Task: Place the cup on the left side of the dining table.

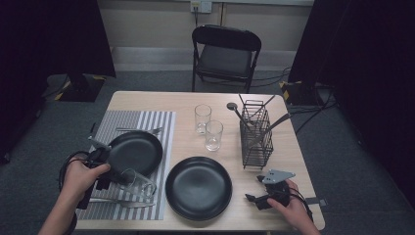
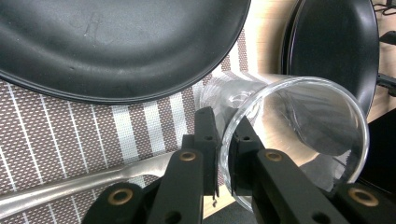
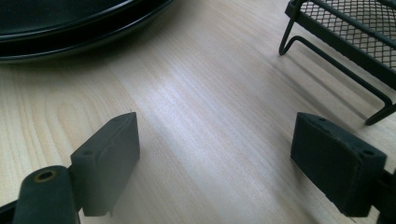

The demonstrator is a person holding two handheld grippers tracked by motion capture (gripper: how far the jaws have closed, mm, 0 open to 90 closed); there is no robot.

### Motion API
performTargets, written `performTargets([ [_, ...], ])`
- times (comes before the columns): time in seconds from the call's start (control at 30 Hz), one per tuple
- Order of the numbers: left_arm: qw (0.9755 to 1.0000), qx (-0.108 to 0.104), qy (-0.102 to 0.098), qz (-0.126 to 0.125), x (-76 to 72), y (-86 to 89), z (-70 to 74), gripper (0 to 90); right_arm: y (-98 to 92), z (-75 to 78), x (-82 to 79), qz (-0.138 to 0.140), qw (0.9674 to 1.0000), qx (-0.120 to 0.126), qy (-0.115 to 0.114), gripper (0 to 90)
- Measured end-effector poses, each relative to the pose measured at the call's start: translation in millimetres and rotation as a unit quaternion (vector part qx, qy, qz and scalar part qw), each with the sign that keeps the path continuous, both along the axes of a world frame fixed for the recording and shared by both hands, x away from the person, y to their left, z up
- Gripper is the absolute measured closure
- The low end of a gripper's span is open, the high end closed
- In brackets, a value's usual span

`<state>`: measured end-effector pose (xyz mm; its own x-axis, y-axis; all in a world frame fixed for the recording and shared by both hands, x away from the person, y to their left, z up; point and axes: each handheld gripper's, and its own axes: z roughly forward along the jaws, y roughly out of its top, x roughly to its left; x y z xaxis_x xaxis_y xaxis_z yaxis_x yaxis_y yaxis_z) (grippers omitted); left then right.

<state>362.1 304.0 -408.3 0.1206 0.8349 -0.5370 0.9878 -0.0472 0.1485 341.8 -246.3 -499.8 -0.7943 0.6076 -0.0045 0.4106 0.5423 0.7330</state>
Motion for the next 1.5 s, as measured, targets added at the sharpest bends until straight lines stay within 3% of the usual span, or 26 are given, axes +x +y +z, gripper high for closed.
performTargets([
  [0.13, 0.9999, 0.001, -0.001, 0.011, 1.0, -3.4, 1.0, 84.2, 0.0, 0.0, 0.0, 0.0, 1.0, 0.0, 0.0, 14.6],
  [0.3, 0.9999, 0.011, -0.002, 0.005, 2.3, -4.9, 2.6, 84.1, 0.0, 0.0, 0.0, 0.0, 1.0, 0.0, 0.0, 14.6],
  [0.73, 1.0, -0.001, -0.001, 0.009, 2.3, -5.6, 2.4, 83.0, 0.0, 0.0, 0.0, 0.0, 1.0, 0.0, 0.0, 14.6],
  [1.03, 0.9999, 0.006, -0.006, 0.009, 4.4, -15.9, 4.7, 79.7, 0.0, 0.0, 0.0, 0.0, 1.0, 0.0, 0.0, 14.6],
  [1.23, 0.9999, 0.007, -0.002, 0.007, 6.2, -17.2, 0.5, 79.7, 0.0, 0.0, 0.0, 0.0, 1.0, 0.0, 0.0, 14.6],
  [1.37, 0.9998, 0.007, 0.001, 0.02, 6.6, -19.4, -3.4, 79.6, 0.0, 0.0, -0.1, 0.0, 1.0, 0.0, 0.0, 14.6],
  [1.5, 0.9999, 0.005, 0.003, 0.012, 7.4, -18.7, -7.1, 79.5, 0.0, 0.0, 0.1, 0.0, 1.0, 0.0, -0.001, 14.6],
])
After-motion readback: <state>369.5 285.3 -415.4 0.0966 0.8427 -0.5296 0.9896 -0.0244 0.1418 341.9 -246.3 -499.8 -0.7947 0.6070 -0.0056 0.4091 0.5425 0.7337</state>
